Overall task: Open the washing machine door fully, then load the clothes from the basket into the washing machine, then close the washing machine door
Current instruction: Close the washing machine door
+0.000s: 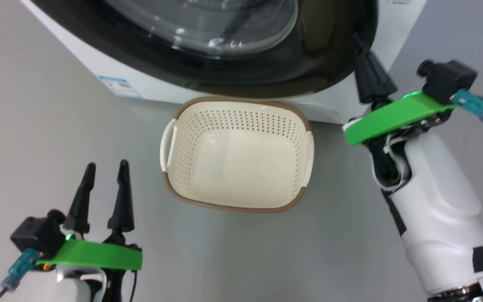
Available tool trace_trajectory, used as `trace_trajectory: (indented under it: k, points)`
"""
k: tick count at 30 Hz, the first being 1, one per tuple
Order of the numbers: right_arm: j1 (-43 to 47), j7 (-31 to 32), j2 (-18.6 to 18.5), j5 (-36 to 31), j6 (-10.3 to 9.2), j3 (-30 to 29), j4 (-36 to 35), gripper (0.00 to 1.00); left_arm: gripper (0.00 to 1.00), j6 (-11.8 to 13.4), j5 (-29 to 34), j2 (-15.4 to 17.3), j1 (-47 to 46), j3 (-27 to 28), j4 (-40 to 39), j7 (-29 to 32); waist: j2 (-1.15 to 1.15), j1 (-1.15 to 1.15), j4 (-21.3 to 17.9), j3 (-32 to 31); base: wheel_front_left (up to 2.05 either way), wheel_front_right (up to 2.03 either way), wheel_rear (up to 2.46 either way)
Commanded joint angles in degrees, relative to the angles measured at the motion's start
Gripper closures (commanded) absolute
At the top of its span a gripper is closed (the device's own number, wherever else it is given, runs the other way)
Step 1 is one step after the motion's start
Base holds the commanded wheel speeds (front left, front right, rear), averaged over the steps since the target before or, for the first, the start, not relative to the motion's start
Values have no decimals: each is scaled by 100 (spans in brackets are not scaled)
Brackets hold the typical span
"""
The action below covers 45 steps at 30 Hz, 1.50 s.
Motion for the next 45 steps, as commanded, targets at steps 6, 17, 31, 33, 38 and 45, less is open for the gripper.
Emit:
trace_trajectory:
  k: [6, 17, 31, 33, 38, 45]
  points:
    - [-462, -28, 106, -57, 8, -151, -49, 100, 0, -14, -77, 32, -371, 46, -179, -37, 0, 0, 217, 337, 0, 0, 0]
    - [-717, -28, 106, -134, 8, -526, -119, 100, 0, -14, -96, 18, -545, -50, -194, -37, 0, 0, 304, 549, 0, 0, 0]
    - [-402, -28, 106, 21, 8, -310, -215, 100, 0, -14, -60, 153, -466, -60, -30, -37, 0, 0, 183, 259, 0, 0, 0]
    - [-253, -28, 106, 59, 8, -263, -231, 100, 0, -14, -55, 183, -409, -38, 24, -37, 0, 0, 138, 147, 0, 0, 0]
    - [166, -28, 106, 84, 8, -61, -235, 68, 0, -14, -131, 279, -223, 0, 222, -37, 0, 0, 16, -181, 0, 0, 0]
    - [760, -28, 106, 145, 8, 160, -247, 0, 0, -14, -179, 439, 108, 144, 437, -37, 0, 0, -195, -682, 0, 0, 0]
